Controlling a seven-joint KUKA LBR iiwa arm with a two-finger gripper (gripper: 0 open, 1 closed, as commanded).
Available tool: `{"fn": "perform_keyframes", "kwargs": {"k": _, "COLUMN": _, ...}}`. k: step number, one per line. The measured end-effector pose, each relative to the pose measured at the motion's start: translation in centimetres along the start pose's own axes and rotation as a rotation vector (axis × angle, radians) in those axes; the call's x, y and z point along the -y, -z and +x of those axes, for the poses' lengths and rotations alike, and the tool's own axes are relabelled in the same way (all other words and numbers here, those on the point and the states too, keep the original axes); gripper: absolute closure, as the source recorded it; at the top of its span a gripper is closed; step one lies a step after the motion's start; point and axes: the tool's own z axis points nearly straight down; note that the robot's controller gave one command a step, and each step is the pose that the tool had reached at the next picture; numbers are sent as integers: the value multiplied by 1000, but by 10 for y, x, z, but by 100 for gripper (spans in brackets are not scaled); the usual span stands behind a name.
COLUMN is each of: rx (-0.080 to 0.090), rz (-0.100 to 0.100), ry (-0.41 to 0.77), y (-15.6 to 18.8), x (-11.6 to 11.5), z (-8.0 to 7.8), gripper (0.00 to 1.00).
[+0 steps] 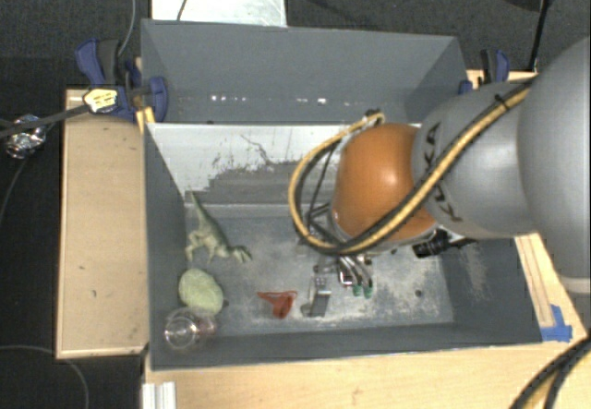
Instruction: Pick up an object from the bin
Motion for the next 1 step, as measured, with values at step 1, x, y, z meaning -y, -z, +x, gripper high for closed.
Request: {"fn": "perform_keyframes", "kwargs": {"k": 1, "rx": -11, "rz": -1, "ry": 234, "y": -26, "x": -34, "z": 3, "gripper": 0}}
